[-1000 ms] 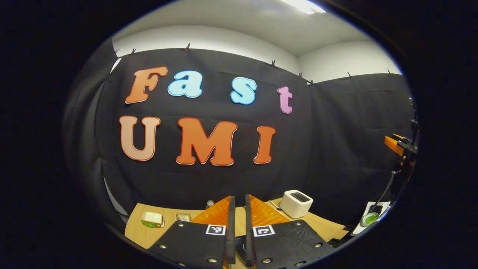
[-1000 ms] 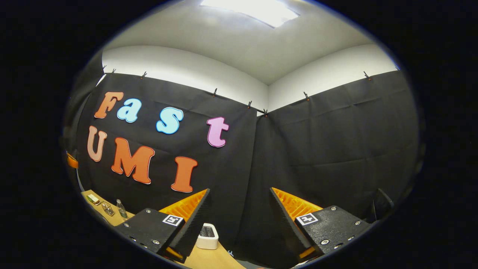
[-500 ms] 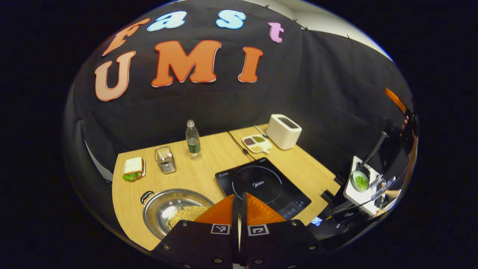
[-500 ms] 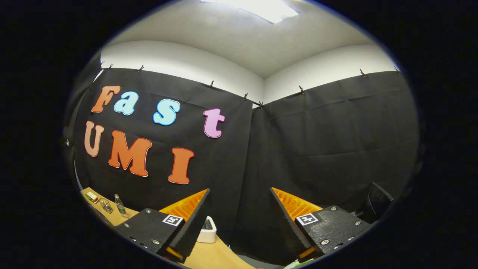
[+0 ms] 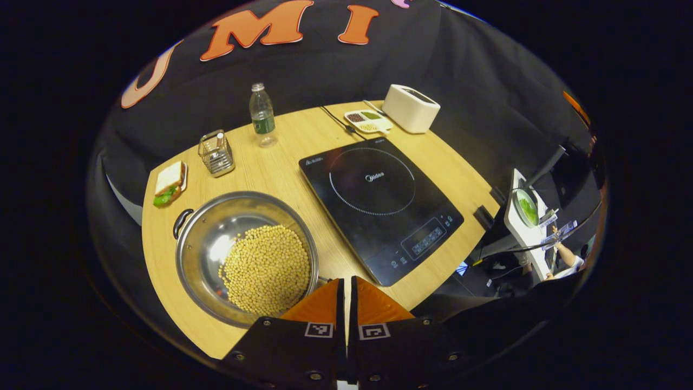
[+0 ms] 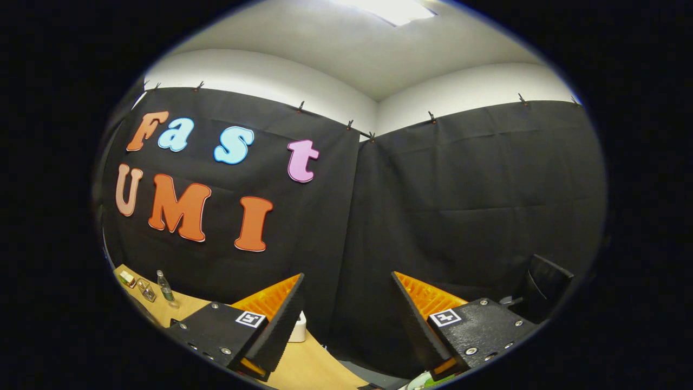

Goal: First push the handle of the pot to place it horizontally, then grasp the pot with both hands and set it on the induction cooktop.

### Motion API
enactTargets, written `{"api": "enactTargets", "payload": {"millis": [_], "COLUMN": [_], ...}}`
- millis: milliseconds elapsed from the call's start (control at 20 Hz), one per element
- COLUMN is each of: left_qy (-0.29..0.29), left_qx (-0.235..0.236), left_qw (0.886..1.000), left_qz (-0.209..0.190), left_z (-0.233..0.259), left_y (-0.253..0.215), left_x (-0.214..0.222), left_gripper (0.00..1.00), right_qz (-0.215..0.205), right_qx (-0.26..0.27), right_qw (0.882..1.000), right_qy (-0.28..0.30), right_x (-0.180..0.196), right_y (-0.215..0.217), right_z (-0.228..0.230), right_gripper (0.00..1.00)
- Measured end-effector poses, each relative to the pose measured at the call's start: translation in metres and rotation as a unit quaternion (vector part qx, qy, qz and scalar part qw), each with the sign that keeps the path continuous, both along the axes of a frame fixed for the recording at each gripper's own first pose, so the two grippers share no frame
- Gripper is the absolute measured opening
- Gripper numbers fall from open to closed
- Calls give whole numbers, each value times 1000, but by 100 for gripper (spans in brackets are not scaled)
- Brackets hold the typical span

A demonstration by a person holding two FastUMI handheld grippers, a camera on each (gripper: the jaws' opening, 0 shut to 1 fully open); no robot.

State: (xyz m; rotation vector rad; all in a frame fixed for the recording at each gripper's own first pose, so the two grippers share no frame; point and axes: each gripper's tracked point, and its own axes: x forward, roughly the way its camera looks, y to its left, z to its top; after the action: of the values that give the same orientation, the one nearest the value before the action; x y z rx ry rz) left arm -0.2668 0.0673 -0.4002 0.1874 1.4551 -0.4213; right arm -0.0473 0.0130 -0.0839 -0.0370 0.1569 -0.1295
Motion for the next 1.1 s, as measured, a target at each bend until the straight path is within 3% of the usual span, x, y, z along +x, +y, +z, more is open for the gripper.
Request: {"api": "enactTargets", "payload": {"millis": [350,600,800,1100], "left_qy": [94,153,159,151], "left_qx": [42,96,120,131], "left_qw": [994,983,980,977], "left_qz": [-36,-27,-29,-69], "left_z": [-17,-26,-47,-74], "left_y": [29,60,74,70], "left_x": [-61,-95,-99,-81], "left_gripper": [3,3,3,3], "right_qz": [10,16,16,11], "right_qx": [9,13,15,8], "right_qw": [999,999,999,998], "right_qy": [29,37,48,67], "right_x": [7,10,6,-6], "right_y": [11,16,16,18], "right_z": [-23,-31,-37,-43], "right_gripper": [94,94,95,95]}}
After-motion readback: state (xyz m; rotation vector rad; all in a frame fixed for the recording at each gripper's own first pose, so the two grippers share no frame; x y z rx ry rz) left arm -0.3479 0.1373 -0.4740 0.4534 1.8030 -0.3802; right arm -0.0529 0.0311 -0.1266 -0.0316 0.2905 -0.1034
